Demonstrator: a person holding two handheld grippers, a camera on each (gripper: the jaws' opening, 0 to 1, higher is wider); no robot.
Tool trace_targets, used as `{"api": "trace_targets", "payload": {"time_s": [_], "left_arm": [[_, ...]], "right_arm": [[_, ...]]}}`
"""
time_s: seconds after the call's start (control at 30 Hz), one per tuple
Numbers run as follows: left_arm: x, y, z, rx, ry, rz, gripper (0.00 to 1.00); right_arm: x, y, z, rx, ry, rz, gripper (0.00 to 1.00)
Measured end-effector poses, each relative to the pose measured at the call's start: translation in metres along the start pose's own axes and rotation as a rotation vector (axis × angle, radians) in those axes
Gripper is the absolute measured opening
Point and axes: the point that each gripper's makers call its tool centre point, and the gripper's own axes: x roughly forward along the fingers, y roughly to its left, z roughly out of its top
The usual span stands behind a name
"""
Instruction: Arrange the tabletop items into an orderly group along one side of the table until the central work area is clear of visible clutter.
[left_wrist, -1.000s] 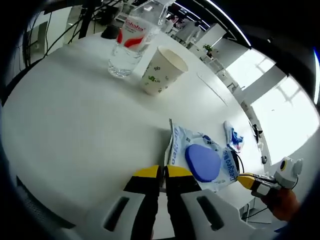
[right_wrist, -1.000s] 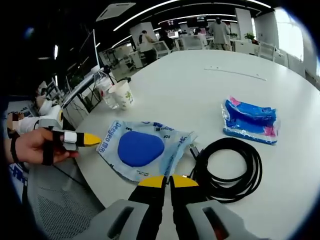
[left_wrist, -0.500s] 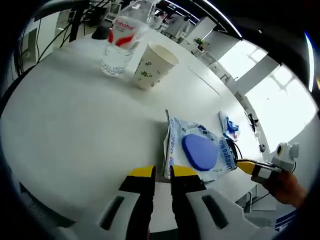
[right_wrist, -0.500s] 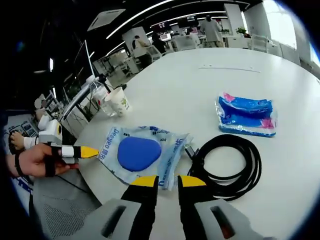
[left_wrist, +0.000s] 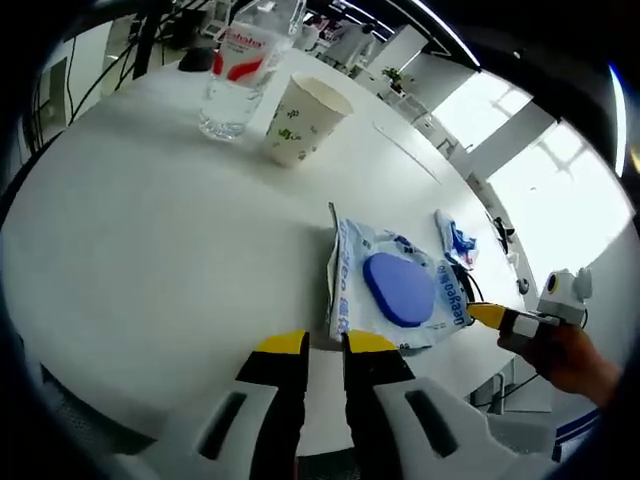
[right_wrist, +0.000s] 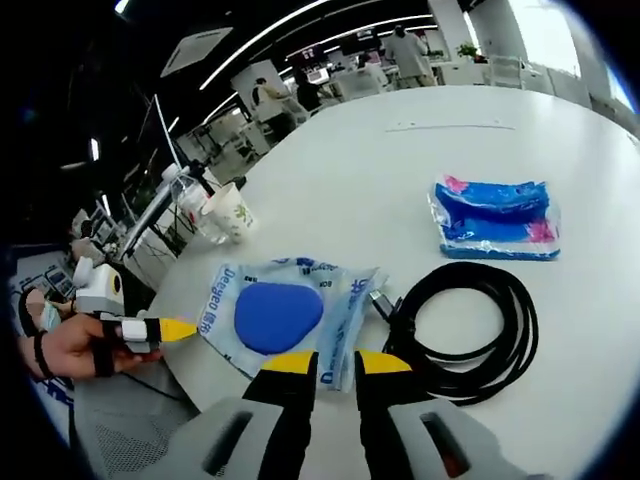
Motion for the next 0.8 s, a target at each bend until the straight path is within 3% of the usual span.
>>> {"api": "trace_targets", "payload": {"time_s": [0.17, 0.33, 0.53, 0.8], "left_arm": [[0.003, -0.001, -0.002, -0.003, 0.008, -0.006, 0.08], [0.008, -0.005, 0.002, 0.008, 0.015, -0.014, 0.02], [0.006, -0.007, 0.021, -0.015, -0.033, -0.023, 0.00], [0.015, -0.021, 0.046, -0.038, -0.065, -0.059, 0.00]], "right_arm": [[0.008, -0.001, -0.001, 0.006, 0.012, 0.000, 0.12], [0.012, -0.001, -0.003, -0.015, 0.047, -0.013, 0.00], [0.009, 0.012, 0.017, -0.049, 0.005, 0.030, 0.00], [0.010, 0.006, 0.042, -0.038, -0.040, 0.035, 0.00]]}}
